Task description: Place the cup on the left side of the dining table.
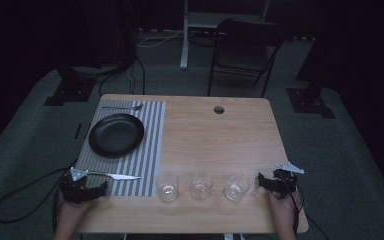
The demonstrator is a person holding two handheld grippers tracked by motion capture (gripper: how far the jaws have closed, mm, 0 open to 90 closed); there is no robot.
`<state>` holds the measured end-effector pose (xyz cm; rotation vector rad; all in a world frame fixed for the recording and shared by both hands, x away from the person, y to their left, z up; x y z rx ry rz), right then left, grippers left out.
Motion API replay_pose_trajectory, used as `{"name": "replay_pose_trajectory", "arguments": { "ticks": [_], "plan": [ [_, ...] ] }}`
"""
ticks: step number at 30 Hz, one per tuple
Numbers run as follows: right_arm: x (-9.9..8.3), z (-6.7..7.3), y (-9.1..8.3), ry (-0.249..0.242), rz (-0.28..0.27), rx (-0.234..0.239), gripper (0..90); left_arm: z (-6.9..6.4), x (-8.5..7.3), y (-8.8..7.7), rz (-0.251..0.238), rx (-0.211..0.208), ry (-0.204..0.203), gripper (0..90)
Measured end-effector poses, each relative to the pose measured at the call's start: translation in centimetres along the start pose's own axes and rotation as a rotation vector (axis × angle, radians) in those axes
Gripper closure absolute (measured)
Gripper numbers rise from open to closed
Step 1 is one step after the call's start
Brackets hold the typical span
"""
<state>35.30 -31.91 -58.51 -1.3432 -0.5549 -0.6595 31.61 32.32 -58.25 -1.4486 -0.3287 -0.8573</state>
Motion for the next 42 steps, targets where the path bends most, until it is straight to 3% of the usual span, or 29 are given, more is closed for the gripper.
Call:
{"name": "replay_pose_trajectory", "arguments": {
  "ticks": [23,32,42],
  "plan": [
    [0.0,0.0,0.0,0.000,0.000,0.000,11.8,0.2,0.0,-0.1,0.013,-0.029,0.027,0.9],
    [0.0,0.0,0.0,0.000,0.000,0.000,11.9,0.2,0.1,-0.5,-0.012,-0.059,0.049,2.1],
    [0.0,0.0,0.0,0.000,0.000,0.000,11.9,-1.0,0.8,-1.3,-0.046,-0.096,0.100,2.1]
  ]
}}
Point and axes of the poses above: each handheld gripper's, and its own axes: y roughly forward along the jaws, x roughly out of its top, z roughly to its left, the point moved 5 cm from there along y, roughly forward along the jaws, and after that the axes turned 11 degrees about y, right-handed, at the moved point
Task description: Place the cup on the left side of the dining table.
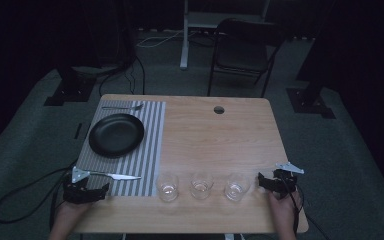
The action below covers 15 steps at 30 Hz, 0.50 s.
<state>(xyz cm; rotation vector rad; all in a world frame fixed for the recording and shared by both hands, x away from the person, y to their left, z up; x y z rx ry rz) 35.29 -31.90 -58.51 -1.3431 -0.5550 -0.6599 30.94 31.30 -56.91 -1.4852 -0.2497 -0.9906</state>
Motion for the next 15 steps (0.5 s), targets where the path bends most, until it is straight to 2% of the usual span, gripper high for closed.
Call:
{"name": "replay_pose_trajectory", "arguments": {
  "ticks": [5,10,11,13,15],
  "plan": [
    [0.0,0.0,0.0,0.000,0.000,0.000,11.9,-0.8,0.4,0.0,-0.003,-0.044,0.016,2.1],
    [0.0,0.0,0.0,0.000,0.000,0.000,11.9,-1.4,0.8,-0.2,-0.017,-0.061,0.031,2.2],
    [0.0,0.0,0.0,0.000,0.000,0.000,11.9,-1.6,0.9,-0.2,-0.026,-0.067,0.034,4.6],
    [0.0,0.0,0.0,0.000,0.000,0.000,11.9,-2.0,1.1,-0.2,-0.034,-0.094,0.038,4.8],
    [0.0,0.0,0.0,0.000,0.000,0.000,11.9,-2.4,1.4,-0.3,-0.040,-0.098,0.057,4.9]
  ]
}}
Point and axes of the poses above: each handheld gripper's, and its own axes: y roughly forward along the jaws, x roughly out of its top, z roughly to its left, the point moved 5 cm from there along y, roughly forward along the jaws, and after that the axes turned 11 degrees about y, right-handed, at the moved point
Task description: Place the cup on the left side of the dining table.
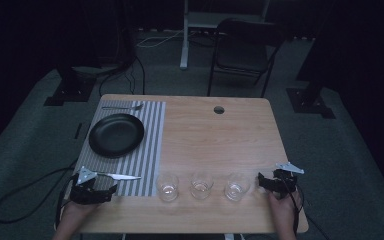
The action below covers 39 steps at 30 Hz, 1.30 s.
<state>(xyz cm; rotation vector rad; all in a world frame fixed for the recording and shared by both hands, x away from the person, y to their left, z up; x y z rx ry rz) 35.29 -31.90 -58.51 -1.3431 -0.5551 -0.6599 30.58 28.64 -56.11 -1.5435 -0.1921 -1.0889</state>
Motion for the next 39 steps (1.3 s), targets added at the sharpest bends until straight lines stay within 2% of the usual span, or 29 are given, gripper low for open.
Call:
{"name": "replay_pose_trajectory", "arguments": {
  "ticks": [4,5,11,13,16,20,29,31,39],
  "plan": [
    [0.0,0.0,0.0,0.000,0.000,0.000,11.9,-0.8,0.5,0.1,-0.011,-0.038,0.019,4.8],
    [0.0,0.0,0.0,0.000,0.000,0.000,11.9,-0.9,0.7,0.1,-0.011,-0.033,0.029,4.8],
    [0.0,0.0,0.0,0.000,0.000,0.000,11.8,-1.7,1.1,0.1,-0.026,-0.074,0.049,4.8],
    [0.0,0.0,0.0,0.000,0.000,0.000,11.9,-2.2,1.3,-0.1,-0.040,-0.097,0.072,4.8],
    [0.0,0.0,0.0,0.000,0.000,0.000,11.9,-2.5,1.5,-0.2,-0.050,-0.108,0.089,4.8],
    [0.0,0.0,0.0,0.000,0.000,0.000,11.9,-3.0,1.7,-0.2,-0.062,-0.140,0.091,4.9],
    [0.0,0.0,0.0,0.001,0.000,0.000,11.9,-4.0,2.5,-0.5,-0.091,-0.160,0.112,4.9],
    [0.0,0.0,0.0,0.000,0.000,0.000,11.9,-4.6,2.8,-0.5,-0.099,-0.174,0.130,4.9],
    [0.0,0.0,0.0,0.000,0.000,0.000,11.9,-5.5,3.6,-0.7,-0.126,-0.210,0.157,4.9]
  ]
}}
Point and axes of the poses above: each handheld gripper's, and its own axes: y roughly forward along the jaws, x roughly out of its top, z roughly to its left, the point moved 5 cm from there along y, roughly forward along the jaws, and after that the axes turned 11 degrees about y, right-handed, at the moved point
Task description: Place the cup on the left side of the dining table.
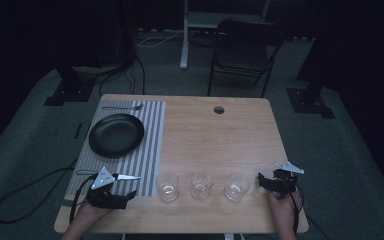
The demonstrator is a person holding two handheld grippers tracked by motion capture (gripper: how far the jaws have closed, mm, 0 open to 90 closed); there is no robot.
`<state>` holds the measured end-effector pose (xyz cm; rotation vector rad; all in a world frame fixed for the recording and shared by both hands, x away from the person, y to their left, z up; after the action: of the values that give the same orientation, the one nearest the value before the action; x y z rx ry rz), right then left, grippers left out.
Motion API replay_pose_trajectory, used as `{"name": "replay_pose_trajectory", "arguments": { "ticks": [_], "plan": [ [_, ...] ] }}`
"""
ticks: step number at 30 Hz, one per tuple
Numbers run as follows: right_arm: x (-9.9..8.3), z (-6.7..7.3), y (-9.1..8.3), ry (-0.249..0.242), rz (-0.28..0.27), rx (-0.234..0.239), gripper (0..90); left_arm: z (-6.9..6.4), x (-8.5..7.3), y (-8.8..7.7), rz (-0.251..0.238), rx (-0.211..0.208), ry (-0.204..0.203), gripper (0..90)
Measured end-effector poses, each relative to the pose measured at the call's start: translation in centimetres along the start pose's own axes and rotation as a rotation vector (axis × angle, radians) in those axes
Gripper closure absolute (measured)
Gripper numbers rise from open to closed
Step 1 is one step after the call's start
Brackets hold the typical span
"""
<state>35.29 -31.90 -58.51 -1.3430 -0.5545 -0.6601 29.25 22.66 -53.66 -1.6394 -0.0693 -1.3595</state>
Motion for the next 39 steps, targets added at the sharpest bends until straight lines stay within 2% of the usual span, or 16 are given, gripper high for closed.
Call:
{"name": "replay_pose_trajectory", "arguments": {
  "ticks": [7,9,11,12,17,26,39],
  "plan": [
    [0.0,0.0,0.0,0.000,0.000,0.000,11.9,-0.6,1.0,-0.2,-0.024,-0.031,0.027,4.9],
    [0.0,0.0,0.0,0.000,0.000,0.000,11.9,-0.6,1.2,-0.2,-0.029,-0.026,0.029,4.9],
    [0.0,0.0,0.0,0.000,0.000,0.000,11.9,-0.8,1.5,-0.2,-0.038,-0.039,0.033,4.9],
    [0.0,0.0,0.0,0.000,0.000,0.000,11.9,-0.9,1.6,-0.2,-0.040,-0.030,0.036,4.9],
    [0.0,0.0,0.0,0.000,0.000,0.000,11.9,-1.2,2.6,-0.1,-0.055,-0.051,0.055,4.9],
    [0.0,0.0,0.0,0.000,0.000,0.000,11.9,-1.6,4.6,-0.2,-0.069,-0.073,0.098,4.9],
    [0.0,0.0,0.0,-0.001,0.000,0.000,11.9,-2.6,6.4,0.3,-0.078,-0.111,0.145,4.9]
  ]
}}
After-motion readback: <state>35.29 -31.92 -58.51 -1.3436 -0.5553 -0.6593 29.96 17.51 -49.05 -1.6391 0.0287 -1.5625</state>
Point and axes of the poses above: each handheld gripper's, and its own axes: y roughly forward along the jaws, x roughly out of its top, z roughly to its left, the point moved 5 cm from there along y, roughly forward along the jaws, and after that the axes turned 11 degrees about y, right-handed, at the moved point
